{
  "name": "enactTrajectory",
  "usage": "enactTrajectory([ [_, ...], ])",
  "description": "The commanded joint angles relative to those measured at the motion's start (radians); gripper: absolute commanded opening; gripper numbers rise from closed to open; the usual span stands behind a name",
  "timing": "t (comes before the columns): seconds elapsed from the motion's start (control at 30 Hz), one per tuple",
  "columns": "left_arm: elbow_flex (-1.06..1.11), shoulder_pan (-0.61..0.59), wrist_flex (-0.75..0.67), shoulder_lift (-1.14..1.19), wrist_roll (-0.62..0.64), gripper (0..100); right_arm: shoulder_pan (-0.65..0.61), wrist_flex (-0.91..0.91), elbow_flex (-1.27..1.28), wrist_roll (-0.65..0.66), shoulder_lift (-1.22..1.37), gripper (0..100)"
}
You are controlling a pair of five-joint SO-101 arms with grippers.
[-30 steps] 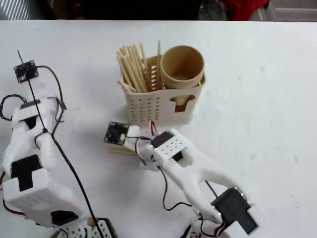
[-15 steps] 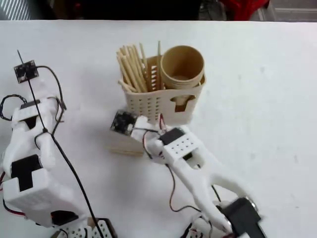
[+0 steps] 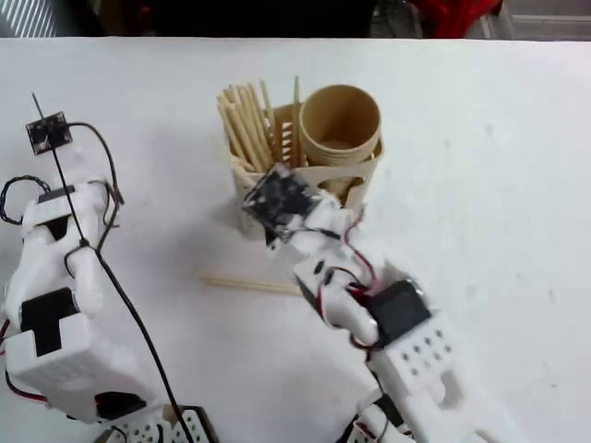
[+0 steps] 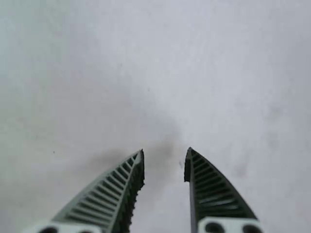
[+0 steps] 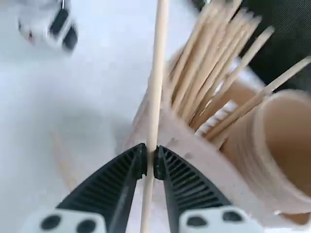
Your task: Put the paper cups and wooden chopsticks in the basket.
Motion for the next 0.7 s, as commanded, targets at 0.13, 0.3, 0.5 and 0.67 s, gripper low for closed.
enactTrajectory([
  [0.13, -0.021, 0.001, -0.017, -0.007, 0.008, 16, 0.015, -0.085, -0.408, -0.215, 0.114, 1.7],
  [0.3, -0.021, 0.001, -0.017, -0.007, 0.008, 16, 0.016, -0.348, -0.512, -0.35, 0.302, 1.8],
  [0.5, -0.021, 0.001, -0.017, -0.007, 0.008, 16, 0.018, -0.492, -0.522, -0.353, 0.493, 1.8],
  [0.67, -0.023, 0.001, -0.017, -0.007, 0.008, 16, 0.045, -0.489, -0.52, -0.353, 0.553, 1.8],
])
